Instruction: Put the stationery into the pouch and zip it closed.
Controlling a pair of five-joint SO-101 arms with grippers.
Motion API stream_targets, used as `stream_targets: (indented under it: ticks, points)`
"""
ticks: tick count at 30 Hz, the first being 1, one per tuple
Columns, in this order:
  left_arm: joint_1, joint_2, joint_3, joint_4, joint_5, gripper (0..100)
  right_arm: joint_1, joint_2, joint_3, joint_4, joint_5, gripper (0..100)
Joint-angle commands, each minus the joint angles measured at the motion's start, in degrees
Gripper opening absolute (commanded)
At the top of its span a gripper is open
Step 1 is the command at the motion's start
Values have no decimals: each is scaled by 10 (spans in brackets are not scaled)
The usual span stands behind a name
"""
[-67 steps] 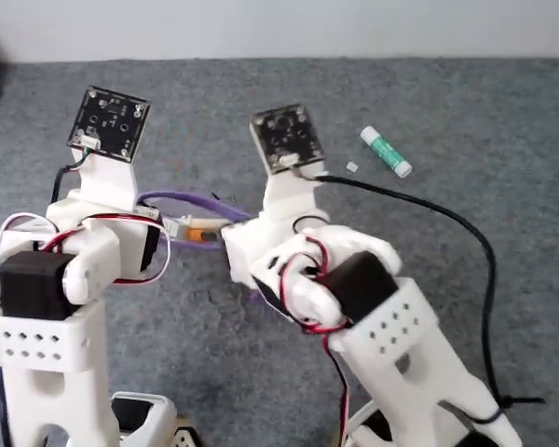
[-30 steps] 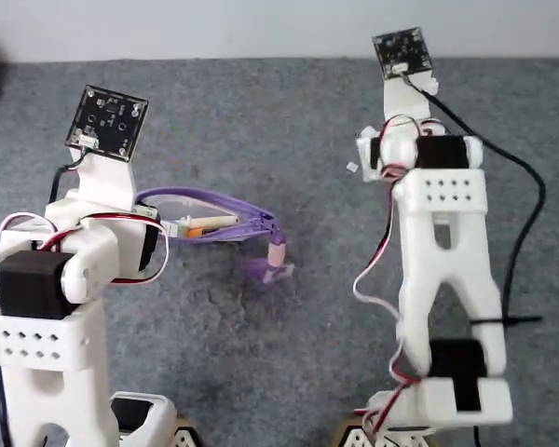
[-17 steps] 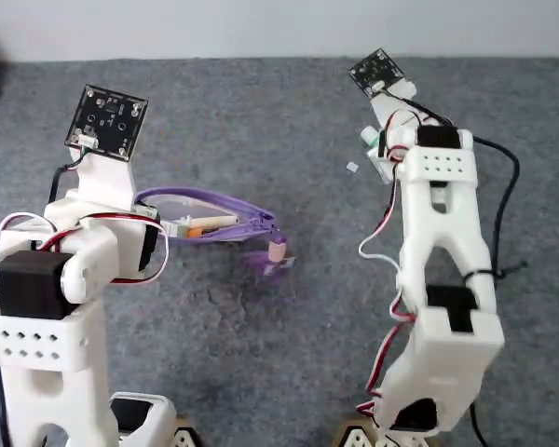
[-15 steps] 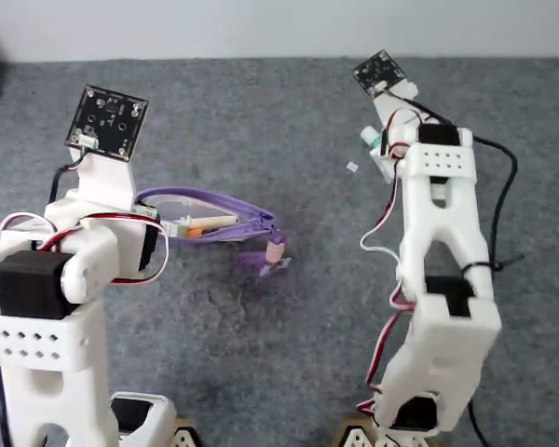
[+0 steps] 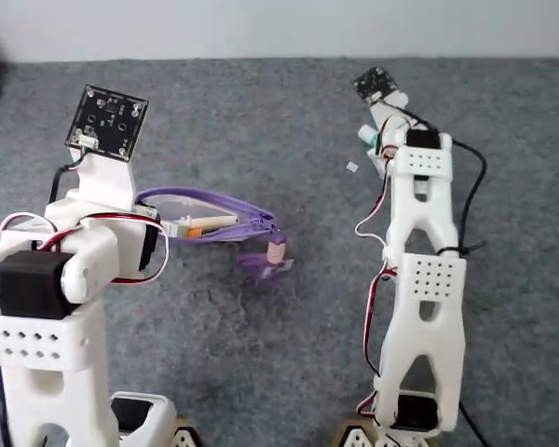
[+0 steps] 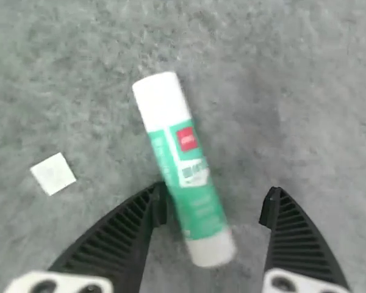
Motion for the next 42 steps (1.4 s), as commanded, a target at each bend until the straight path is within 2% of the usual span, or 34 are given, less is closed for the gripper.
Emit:
stream_targets:
  ticks: [1,4,8,15,19,24,32,36,38,42]
  points:
    - [-3,8,-5,-2,2,11,7,52,-98,20,8,254]
    - [-3,8,-5,-2,2,11,2,78,-150,98,8,182]
    - [-3,8,-5,-1,2,11,-10,81,-211,212,8,6]
    - [-3,9,-5,-3,2,11,-27,80,-339,438,4,9]
    - [-2,10,-5,-4,2,11,-25,47,-324,441,-13,8]
    - [1,9,-5,-4,2,11,-30,-31,-202,442,-17,8]
    - [2,9,-5,-4,2,11,-42,-281,211,438,-42,8]
    - [2,10,-5,-5,2,11,-73,-348,324,438,-68,18]
    - [2,11,-5,-5,2,11,-89,-356,345,438,-85,64]
    - [2,11,-5,-5,2,11,-113,-348,346,438,-110,242]
